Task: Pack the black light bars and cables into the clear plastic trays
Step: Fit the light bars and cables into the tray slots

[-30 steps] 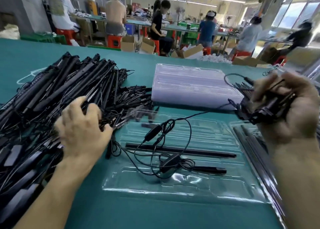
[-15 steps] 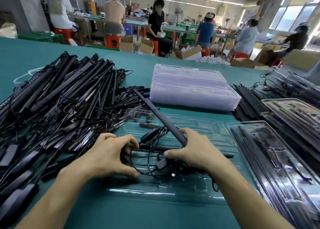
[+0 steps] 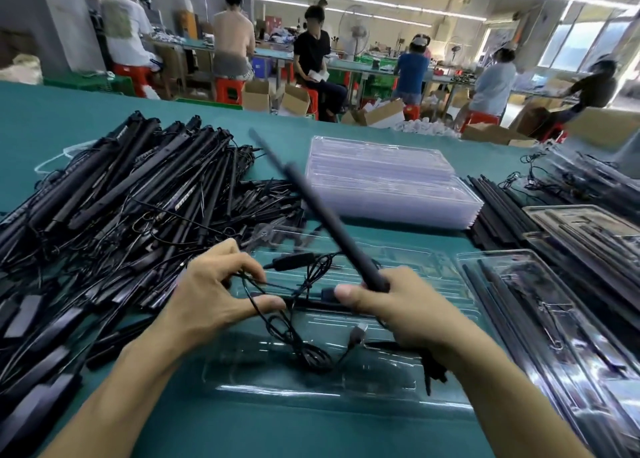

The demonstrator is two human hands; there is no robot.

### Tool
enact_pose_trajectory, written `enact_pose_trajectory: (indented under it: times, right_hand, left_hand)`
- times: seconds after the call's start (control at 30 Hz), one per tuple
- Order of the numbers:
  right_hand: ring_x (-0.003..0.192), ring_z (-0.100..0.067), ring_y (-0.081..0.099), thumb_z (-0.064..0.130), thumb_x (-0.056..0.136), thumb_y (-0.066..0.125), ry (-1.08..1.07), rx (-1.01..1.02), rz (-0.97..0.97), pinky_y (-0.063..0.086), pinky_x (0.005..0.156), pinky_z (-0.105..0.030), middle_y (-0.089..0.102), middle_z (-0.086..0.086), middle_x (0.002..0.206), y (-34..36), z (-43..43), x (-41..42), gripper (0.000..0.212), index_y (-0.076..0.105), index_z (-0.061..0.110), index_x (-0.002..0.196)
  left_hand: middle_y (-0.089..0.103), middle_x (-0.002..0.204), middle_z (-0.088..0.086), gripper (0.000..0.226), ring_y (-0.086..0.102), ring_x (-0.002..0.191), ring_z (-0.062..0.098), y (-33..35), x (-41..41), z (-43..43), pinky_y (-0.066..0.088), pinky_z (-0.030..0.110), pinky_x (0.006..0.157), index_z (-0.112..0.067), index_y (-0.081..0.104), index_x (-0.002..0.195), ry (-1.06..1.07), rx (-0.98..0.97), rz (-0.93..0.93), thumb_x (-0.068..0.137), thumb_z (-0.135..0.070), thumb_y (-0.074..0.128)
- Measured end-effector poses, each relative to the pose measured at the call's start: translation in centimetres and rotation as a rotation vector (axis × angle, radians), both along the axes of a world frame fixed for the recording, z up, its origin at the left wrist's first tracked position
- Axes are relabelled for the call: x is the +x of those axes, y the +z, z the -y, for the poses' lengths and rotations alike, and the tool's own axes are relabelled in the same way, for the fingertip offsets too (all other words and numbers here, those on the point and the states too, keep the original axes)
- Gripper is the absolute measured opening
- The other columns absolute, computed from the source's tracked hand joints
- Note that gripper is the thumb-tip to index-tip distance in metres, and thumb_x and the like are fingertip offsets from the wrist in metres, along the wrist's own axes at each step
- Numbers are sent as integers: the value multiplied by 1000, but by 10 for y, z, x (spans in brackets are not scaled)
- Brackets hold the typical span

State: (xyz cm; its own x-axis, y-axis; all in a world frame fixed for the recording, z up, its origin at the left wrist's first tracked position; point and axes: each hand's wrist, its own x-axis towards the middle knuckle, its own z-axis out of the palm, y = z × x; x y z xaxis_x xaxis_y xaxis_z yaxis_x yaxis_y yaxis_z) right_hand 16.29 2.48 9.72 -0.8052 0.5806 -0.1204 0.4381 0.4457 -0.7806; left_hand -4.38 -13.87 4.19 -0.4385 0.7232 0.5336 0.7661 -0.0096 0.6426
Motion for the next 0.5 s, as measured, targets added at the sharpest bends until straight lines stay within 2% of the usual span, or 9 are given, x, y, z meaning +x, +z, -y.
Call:
enact_pose_trajectory:
  times: [0.1,0.13,0.2,0.3,0.4,0.47,0.5]
  right_hand:
    - [37,-8,32,57,67,79,-13,-264,-291,29,36,-18,35,9,45,16,-3,7,45,68,14,71]
    - [37,-8,32,55,66,79,-12,-286,-338,31,36,-18,35,8,46,19,-2,7,41,68,16,71]
    - [37,-10,34,52,67,79,-47,-294,-394,33,38,-21,39,0,52,21,-2,4,41,67,13,72]
    - [41,-11,37,47,72,80,-112,-331,-499,37,40,-23,46,-13,69,20,0,0,41,68,8,73]
    - [42,-8,35,43,70,80,-183,-399,-551,34,37,-20,45,-4,60,18,1,-3,26,69,20,64]
    - [42,-9,32,33,74,82,-251,-415,-529,31,37,-19,37,3,54,16,-1,-4,22,66,25,61]
    - [43,-9,31,28,76,81,-277,-412,-520,29,37,-19,35,4,54,14,-3,-4,22,66,25,61]
  left_hand:
    - [64,105,-20,55,59,98,-2,5,5,-1,46,8,80,-39,64,105,21,44,34,56,-53,85]
    - [65,106,-18,58,59,100,-2,5,5,-2,47,8,82,-39,64,109,12,46,12,56,-52,86]
    - [61,96,-12,60,59,91,1,3,5,-5,47,11,77,-35,63,113,18,67,-46,59,-45,87]
    - [55,94,-12,58,55,85,0,-3,0,-4,46,10,77,-27,58,124,85,94,-97,70,-37,79]
    - [60,99,-4,29,58,90,5,-7,-6,-3,47,12,84,-14,68,112,132,122,-172,93,-36,64]
    - [61,96,-4,22,57,88,6,-9,-11,-1,47,12,83,-11,71,101,162,156,-196,96,-30,61]
    - [60,96,-4,20,57,88,8,-10,-13,-1,50,18,82,-10,71,99,192,158,-204,96,-27,61]
